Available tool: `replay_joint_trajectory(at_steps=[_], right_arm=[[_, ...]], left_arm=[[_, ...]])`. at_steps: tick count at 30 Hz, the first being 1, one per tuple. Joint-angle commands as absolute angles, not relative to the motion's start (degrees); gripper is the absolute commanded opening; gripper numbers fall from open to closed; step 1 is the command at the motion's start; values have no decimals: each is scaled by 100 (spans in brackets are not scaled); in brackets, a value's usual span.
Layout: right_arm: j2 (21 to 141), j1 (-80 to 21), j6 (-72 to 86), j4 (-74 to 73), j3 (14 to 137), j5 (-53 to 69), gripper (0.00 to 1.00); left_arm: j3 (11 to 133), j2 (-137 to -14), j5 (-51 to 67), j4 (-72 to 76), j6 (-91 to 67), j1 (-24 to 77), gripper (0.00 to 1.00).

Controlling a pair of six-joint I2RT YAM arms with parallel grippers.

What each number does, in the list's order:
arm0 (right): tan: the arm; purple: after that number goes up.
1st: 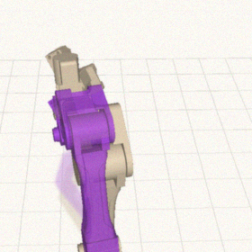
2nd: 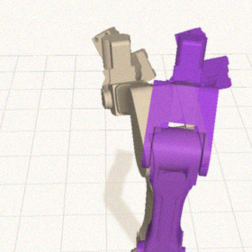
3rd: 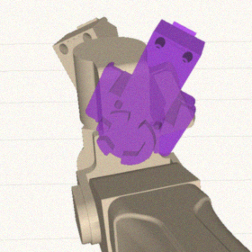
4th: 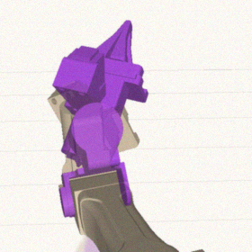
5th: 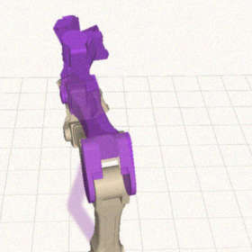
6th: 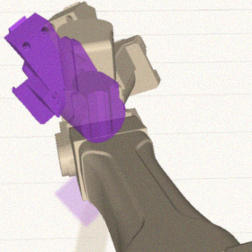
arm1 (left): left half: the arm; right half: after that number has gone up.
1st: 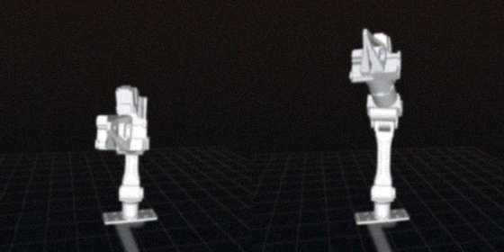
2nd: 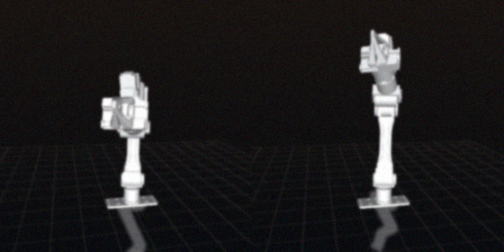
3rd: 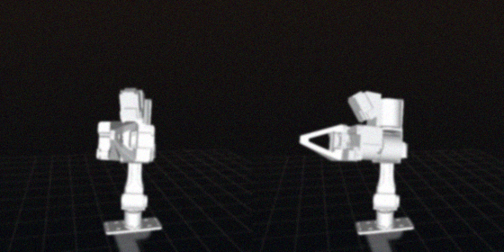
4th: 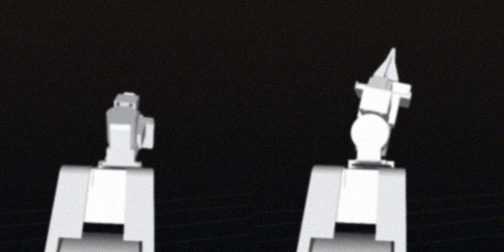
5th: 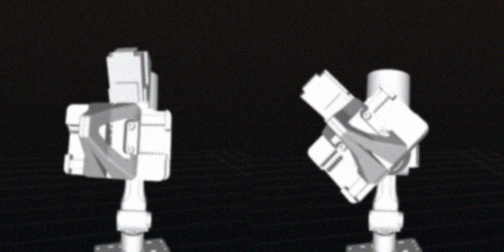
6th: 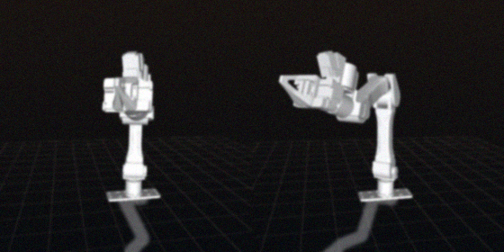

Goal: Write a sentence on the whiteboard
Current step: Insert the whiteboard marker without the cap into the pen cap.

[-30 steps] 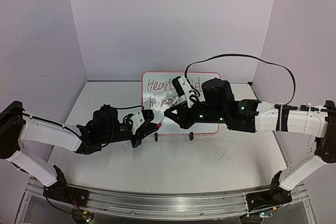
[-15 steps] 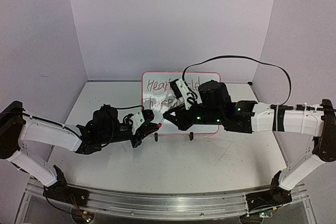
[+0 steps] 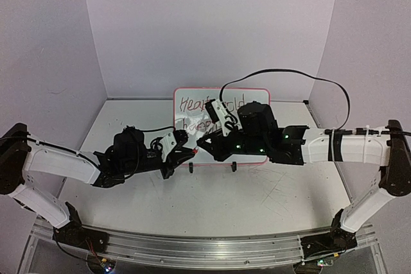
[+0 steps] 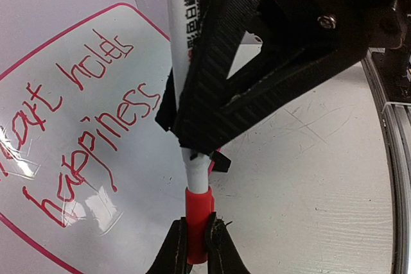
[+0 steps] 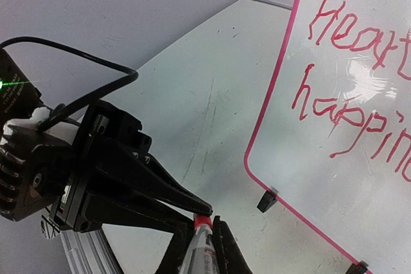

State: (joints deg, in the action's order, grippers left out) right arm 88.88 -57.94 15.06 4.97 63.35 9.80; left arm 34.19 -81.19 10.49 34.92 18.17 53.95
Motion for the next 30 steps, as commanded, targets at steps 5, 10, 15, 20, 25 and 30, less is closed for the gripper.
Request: replay_joint_trajectory(at_steps=[5, 10, 15, 20, 25, 30], right_arm=[[9135, -6031, 1686, 1150, 6149, 290, 0], [9371, -6132, 1886, 1282, 6101, 186, 0], [9377, -6164, 2194, 1490, 5908, 70, 0], [9532, -6160, 1713, 1084, 6137, 681, 0], [9652, -6053, 1306, 647, 6268, 1584, 0], [9673, -5998, 1205, 734, 6307, 2064, 0]], left_arm=[[3877, -7961, 801, 3808, 1167, 5379, 0], [3982, -7885, 799, 3799, 1162, 5383, 0], [3971, -7746, 749, 3801, 1143, 5391, 0], [3856, -7538, 786, 3776, 1438, 5444, 0], [3615, -7239, 1051, 3742, 1824, 5471, 0], [3568, -7084, 1051, 3732, 1859, 5510, 0]])
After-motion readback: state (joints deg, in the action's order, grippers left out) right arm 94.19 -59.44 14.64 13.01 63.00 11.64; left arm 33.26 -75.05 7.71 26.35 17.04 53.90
